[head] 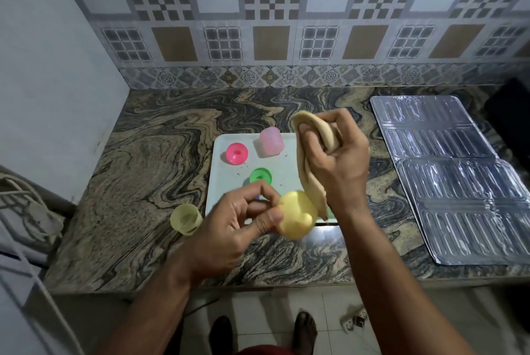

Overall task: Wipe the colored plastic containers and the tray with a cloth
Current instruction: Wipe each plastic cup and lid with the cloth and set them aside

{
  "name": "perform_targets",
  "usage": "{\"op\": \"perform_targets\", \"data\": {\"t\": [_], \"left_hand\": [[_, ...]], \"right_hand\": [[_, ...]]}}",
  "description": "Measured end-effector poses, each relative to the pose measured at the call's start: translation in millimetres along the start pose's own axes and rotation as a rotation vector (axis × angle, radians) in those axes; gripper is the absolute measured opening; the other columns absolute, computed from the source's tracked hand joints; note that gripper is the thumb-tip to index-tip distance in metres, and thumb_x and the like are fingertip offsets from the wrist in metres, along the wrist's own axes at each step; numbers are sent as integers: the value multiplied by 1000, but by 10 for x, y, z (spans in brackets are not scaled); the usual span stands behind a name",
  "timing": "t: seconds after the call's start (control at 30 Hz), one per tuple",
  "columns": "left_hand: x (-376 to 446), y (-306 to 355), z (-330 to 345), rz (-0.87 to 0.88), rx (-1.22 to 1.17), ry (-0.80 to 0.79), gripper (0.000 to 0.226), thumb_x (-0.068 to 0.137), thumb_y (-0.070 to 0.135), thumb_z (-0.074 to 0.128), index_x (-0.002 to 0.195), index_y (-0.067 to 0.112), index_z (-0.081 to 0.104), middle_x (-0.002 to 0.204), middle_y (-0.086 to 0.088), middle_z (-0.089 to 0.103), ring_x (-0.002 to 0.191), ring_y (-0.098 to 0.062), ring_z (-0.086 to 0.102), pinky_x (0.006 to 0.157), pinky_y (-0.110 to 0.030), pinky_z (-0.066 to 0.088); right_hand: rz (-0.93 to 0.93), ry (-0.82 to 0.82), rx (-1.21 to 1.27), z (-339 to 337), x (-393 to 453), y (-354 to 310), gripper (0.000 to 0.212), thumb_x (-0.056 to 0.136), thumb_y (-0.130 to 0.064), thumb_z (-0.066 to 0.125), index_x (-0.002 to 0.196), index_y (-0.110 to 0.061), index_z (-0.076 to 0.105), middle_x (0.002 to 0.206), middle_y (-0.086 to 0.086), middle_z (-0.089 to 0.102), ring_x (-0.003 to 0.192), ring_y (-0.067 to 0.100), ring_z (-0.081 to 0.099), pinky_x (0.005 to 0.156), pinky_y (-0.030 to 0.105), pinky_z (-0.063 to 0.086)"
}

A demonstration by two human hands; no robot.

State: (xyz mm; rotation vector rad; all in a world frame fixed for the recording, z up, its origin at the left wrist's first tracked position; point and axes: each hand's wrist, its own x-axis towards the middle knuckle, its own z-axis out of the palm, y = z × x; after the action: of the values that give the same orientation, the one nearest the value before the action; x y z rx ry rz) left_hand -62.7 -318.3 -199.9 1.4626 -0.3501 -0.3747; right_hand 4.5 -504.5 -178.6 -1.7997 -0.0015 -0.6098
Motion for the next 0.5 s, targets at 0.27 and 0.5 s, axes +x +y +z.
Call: {"op": "perform_targets", "data": {"t": [0.27, 0.5], "left_hand": [[13, -99, -64, -104, -626, 261, 40, 62, 37, 100, 91, 21, 79, 90, -1, 73, 78, -8, 68, 74, -18, 54], [66, -55, -129, -120, -700, 295, 47, 60, 35, 101, 97, 19, 77, 92, -1, 74, 77, -8, 69, 74, -21, 56]], "right_hand": [[21, -120, 191, -380, 191, -94, 8, 96, -6, 71, 102, -6, 66, 87, 0, 68, 76, 0, 62, 72, 17, 51], [-29, -291, 177, -348, -183, -158, 13, 94, -2, 72, 102, -9, 64, 86, -6, 69, 75, 1, 62, 68, 16, 50]]}}
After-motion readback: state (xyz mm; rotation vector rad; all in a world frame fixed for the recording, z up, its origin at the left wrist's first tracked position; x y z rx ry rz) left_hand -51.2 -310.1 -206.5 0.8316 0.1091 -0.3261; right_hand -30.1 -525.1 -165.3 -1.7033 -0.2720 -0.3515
